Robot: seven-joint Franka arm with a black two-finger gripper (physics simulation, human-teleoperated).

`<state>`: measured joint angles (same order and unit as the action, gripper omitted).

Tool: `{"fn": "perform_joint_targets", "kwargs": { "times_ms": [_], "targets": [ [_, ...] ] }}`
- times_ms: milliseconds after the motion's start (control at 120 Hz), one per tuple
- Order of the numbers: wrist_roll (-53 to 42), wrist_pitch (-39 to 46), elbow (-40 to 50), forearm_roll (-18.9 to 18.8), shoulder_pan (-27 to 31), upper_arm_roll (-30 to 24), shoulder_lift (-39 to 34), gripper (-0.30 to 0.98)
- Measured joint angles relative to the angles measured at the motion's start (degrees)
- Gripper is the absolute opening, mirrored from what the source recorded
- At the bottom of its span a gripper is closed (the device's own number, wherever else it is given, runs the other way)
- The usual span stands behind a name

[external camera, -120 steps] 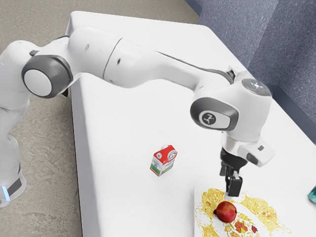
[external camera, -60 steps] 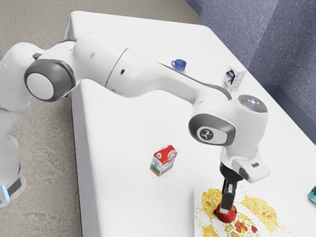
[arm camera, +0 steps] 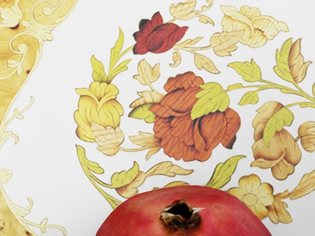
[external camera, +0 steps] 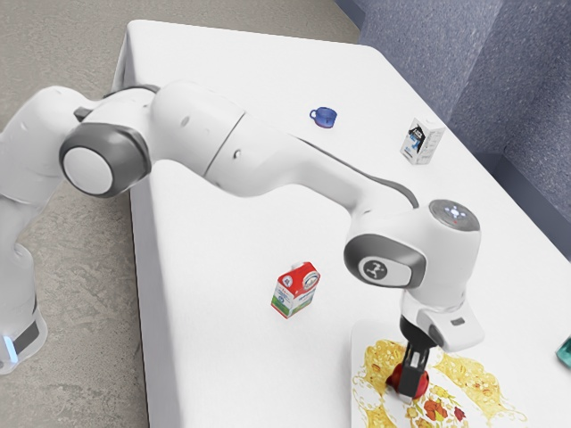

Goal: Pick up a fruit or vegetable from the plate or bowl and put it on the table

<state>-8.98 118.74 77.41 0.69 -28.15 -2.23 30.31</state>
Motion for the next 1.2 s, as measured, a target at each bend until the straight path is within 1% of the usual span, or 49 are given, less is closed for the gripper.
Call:
{"fn": "perform_joint_targets", "kwargs": {
  "times_ms": [217,242,308,392,558,683,750,783,858,900,950,1083,1142,1200],
  "targets": [
    [-1.46,1.06,0.35,0.27,0.44,-0.04,0.35,0.68],
    [-1.57,1.18,0.37,0.28,0.44,-0.03,0.38,0.65],
    [-1.63,1.74,0.43,0.25,0.58,0.06,0.4,0.52],
    [-1.56,2.27,0.47,0.21,0.69,0.16,0.41,0.38],
    [-0.41,3.14,0.49,-0.54,0.17,0.85,-0.16,0.33],
    [0.81,3.47,1.28,-0.56,-1.7,2.56,-5.0,0.33],
    [1.46,3.57,3.83,-0.69,-1.98,4.41,-9.11,0.33],
    [1.75,3.61,5.27,-0.75,-2.02,5.86,-10.99,0.33],
    [2.34,3.65,8.0,-0.87,-1.56,11.24,-14.46,0.33],
    [2.59,3.66,8.54,-0.92,0.21,13.3,-15.5,0.33],
    [2.84,3.67,8.82,-0.98,2.92,14.37,-16.06,0.34],
    [3.42,3.7,8.94,-1.04,9.36,15.04,-15.89,0.33],
    [3.65,3.71,8.94,-1.09,10.97,15.11,-15.67,0.33],
    [3.67,3.66,8.98,-1.15,11.42,15.14,-15.2,0.46]
  ]
}}
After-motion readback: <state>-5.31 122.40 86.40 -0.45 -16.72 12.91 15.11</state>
